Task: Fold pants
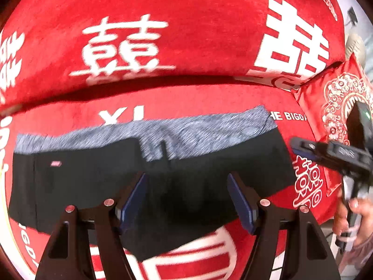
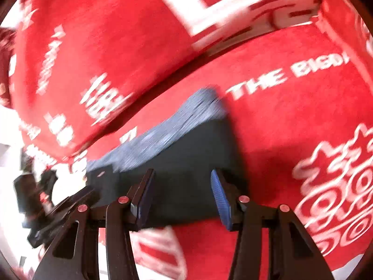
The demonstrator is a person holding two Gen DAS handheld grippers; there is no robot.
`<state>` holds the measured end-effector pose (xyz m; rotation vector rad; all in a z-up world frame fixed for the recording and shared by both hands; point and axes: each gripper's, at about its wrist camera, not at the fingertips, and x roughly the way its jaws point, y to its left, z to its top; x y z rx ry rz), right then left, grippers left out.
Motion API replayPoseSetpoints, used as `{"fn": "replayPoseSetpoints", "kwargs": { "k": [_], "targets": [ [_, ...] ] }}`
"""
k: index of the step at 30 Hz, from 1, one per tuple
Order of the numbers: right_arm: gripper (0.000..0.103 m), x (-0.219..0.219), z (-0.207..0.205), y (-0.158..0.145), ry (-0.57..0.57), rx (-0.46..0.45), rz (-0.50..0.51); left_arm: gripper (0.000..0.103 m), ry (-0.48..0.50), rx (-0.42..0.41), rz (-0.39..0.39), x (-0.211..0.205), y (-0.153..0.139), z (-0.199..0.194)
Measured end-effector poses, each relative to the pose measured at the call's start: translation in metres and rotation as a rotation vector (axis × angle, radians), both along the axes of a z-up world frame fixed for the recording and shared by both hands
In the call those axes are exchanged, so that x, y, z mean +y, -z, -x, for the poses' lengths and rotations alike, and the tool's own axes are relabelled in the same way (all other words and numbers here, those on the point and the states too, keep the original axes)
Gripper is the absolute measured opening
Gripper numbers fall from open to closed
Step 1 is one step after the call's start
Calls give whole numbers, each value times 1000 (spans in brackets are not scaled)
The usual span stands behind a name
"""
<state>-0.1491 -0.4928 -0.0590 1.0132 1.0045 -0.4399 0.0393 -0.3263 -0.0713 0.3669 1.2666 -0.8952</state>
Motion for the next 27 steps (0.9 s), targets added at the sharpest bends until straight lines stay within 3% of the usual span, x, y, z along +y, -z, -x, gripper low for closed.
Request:
{"fn": "replayPoseSetpoints", "kwargs": {
  "k": [2, 3, 9, 12, 15, 16, 20, 27],
  "targets": [
    [30, -20, -6, 9, -5, 33, 18, 71, 12, 4, -18, -20, 10, 6],
    [27, -26, -11, 11, -22, 44, 29, 71, 6, -1, -42, -31, 19, 9],
    [26, -20, -56, 18, -215, 117, 156, 73, -115, 5, -256, -36, 79, 6],
    [26, -14, -65, 42, -287, 214, 189, 75, -118, 5, -231, -30, 80, 5],
    [27, -12, -62, 45, -297, 211, 206, 91, -117, -53, -290, -32, 80, 8],
    [27, -11, -61, 44, -306, 213, 209, 103, -132, -61, -310, -32, 83, 7],
    [32, -9, -54, 36, -329, 208, 170, 103, -230, 31, -289, -18, 89, -2],
    [55, 3, -43, 19, -380, 180, 132, 103, -281, 2, -305, -13, 83, 8]
  ]
}}
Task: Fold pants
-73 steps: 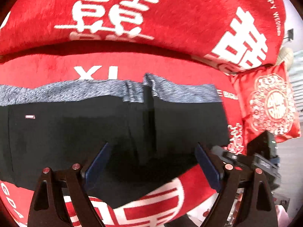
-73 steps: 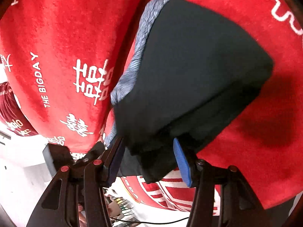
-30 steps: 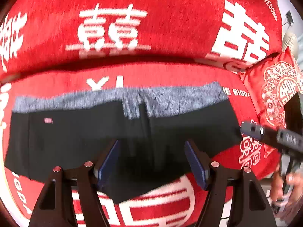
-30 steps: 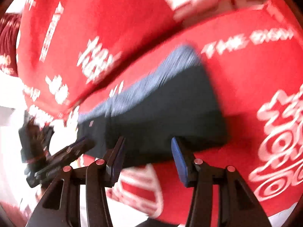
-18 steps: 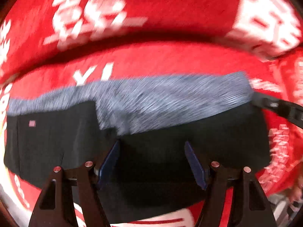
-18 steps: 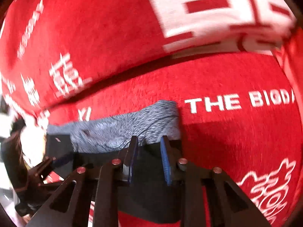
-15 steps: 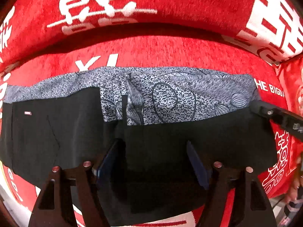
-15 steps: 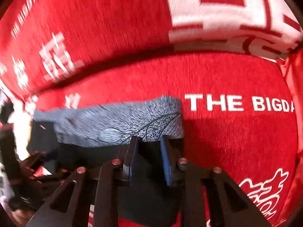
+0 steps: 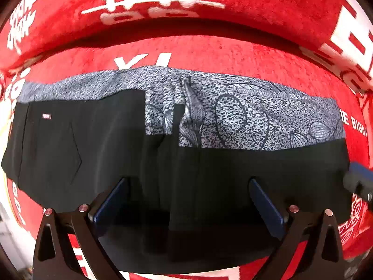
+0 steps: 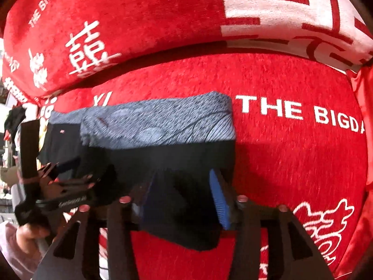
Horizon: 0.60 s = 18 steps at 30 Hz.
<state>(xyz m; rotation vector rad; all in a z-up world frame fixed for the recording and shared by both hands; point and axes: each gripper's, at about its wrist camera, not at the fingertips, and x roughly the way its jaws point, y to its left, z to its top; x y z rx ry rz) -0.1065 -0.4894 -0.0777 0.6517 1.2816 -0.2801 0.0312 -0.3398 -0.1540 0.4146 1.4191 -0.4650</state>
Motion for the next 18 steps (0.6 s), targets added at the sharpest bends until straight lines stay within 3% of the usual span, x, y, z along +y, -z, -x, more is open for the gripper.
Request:
{"fn": "replayPoseSetpoints", "kwargs": {
  "k": [6, 11, 18],
  "targets": [
    [58, 8, 10, -5, -35, 12, -13, 103, -34, -9, 21, 4, -3, 16],
    [60, 18, 8, -11, -27, 40, 42, 103, 2, 5, 18, 15, -14, 19],
    [60, 57, -6, -23, 49, 58, 64, 103, 43, 41, 29, 75, -36, -1]
  ]
}}
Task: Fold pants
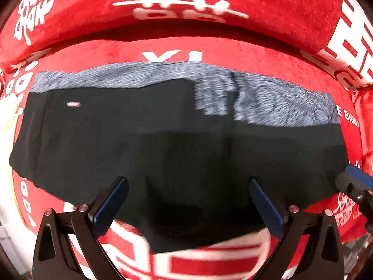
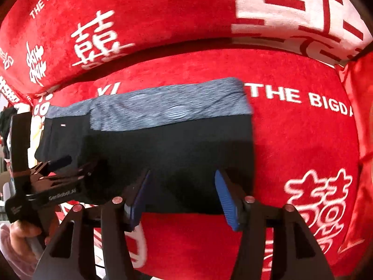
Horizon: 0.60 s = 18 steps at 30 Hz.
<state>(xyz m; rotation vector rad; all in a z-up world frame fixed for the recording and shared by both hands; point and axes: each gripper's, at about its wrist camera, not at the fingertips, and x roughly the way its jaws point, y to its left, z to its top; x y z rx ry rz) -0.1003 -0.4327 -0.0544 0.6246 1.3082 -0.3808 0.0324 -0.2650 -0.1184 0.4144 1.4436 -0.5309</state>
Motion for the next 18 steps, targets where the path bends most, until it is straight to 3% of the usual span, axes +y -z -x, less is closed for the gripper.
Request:
{"fn": "replayPoseSetpoints", "kwargs": {
  "k": [5, 12, 18],
  "targets": [
    [60, 49, -31, 5, -31, 17, -17, 103, 15, -15, -27, 44, -2, -29],
    [60, 112, -94, 20, -140, 28, -75, 103, -78, -12, -19, 112, -10, -58],
    [60, 148, -124, 18, -244, 32, -52, 103, -146, -10, -3, 132, -6, -79]
  ]
}}
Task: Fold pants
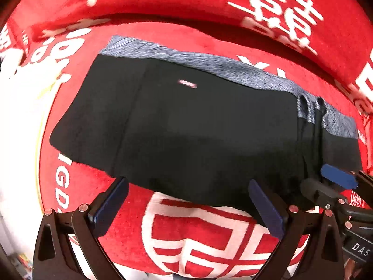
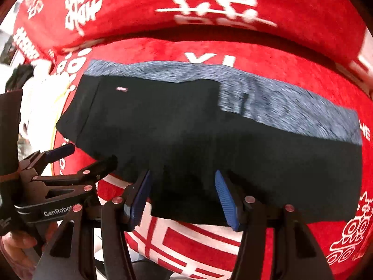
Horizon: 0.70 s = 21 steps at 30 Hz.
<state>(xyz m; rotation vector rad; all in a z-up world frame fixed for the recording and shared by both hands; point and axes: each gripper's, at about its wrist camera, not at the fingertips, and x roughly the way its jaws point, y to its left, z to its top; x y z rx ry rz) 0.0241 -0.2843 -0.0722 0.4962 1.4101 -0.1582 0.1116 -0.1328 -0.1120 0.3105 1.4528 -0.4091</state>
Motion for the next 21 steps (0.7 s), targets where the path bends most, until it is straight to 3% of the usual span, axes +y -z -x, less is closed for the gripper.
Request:
{"fn": "replayPoseSetpoints", "kwargs": {
  "k": [5, 11, 21],
  "targets": [
    [60, 1, -7, -2, -32, 12, 82, 103, -30, 9, -9, -1, 15, -8],
    [60, 0, 0, 26, 8, 87, -18, 103, -41, 19, -16, 4, 21, -8],
    [68, 20, -5, 28, -88, 109, 90, 103, -142, 35, 71, 37, 21, -21]
  ]
}}
